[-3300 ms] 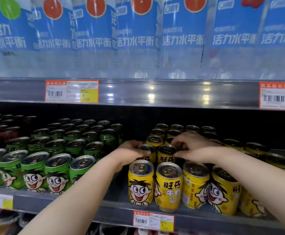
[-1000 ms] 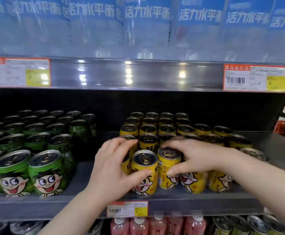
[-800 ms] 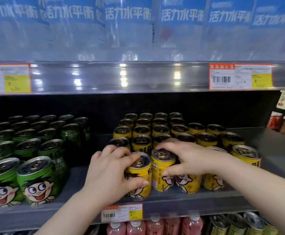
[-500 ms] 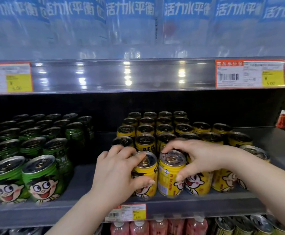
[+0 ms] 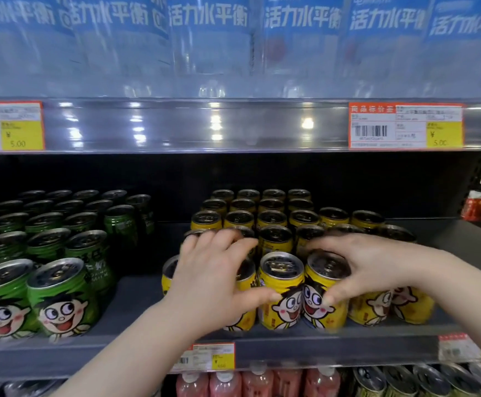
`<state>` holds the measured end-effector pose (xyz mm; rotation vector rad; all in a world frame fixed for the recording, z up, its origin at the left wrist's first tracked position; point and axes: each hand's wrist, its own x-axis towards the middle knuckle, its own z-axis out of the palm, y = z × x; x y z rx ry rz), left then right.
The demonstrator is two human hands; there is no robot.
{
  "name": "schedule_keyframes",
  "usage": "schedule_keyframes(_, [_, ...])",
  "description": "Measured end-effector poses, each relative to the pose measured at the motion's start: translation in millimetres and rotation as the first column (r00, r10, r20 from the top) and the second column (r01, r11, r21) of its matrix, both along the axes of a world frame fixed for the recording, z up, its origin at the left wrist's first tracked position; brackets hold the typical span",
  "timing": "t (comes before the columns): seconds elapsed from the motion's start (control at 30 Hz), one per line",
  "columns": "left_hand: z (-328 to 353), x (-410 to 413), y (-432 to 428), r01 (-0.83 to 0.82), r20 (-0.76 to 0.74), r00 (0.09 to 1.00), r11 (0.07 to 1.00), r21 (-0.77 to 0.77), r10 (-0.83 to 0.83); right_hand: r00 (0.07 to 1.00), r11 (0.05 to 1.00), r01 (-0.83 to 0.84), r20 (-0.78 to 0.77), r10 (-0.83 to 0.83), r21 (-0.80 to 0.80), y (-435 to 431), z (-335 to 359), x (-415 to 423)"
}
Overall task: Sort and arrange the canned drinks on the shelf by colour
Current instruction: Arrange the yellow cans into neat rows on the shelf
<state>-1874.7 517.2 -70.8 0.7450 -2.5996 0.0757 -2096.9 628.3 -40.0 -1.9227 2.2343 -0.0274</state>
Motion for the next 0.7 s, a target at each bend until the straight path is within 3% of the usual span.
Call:
schedule_keyframes(0.1, [5.6, -26.3, 8.3, 0.061, 0.109, 0.991, 0.992, 0.107, -0.073, 1.000, 1.000, 0.025, 0.001, -0.025, 0.005, 7.5, -4.6, -8.0])
schedule_keyframes(0.23, [-0.6, -45.0, 8.6, 0.051, 0.228, 0.970, 0.990, 0.134, -0.081, 1.000, 0.999, -0.017, 0.008, 0.017, 0.048, 11.4, -7.5, -12.6])
schedule_keyframes(0.47, [-1.5, -44.2, 3.1, 0.093, 0.265, 0.956, 0.988, 0.123, -0.123, 0.995, 0.992, -0.078, 0.067, 0.071, 0.102, 4.0, -0.6, -17.5])
schedule_keyframes(0.57, [1.6, -44.1, 3.8, 0.080, 0.255, 0.959, 0.981, 0.175, -0.123, 0.987, 0.999, -0.048, 0.153, 0.046, 0.009, 14.0, 4.8, -26.6])
schedule_keyframes(0.63, [5.3, -46.1, 6.8, 0.060, 0.242, 0.964, 0.978, 0.198, -0.108, 0.965, 0.985, 0.037, 0.263, 0.008, -0.167, 24.5, 12.6, -39.6])
schedule_keyframes(0.7, [8.3, -53.5, 13.8, 0.059, 0.216, 0.971, 0.981, 0.183, -0.098, 0.961, 0.953, 0.130, 0.273, -0.052, -0.273, 35.9, 16.7, -60.4])
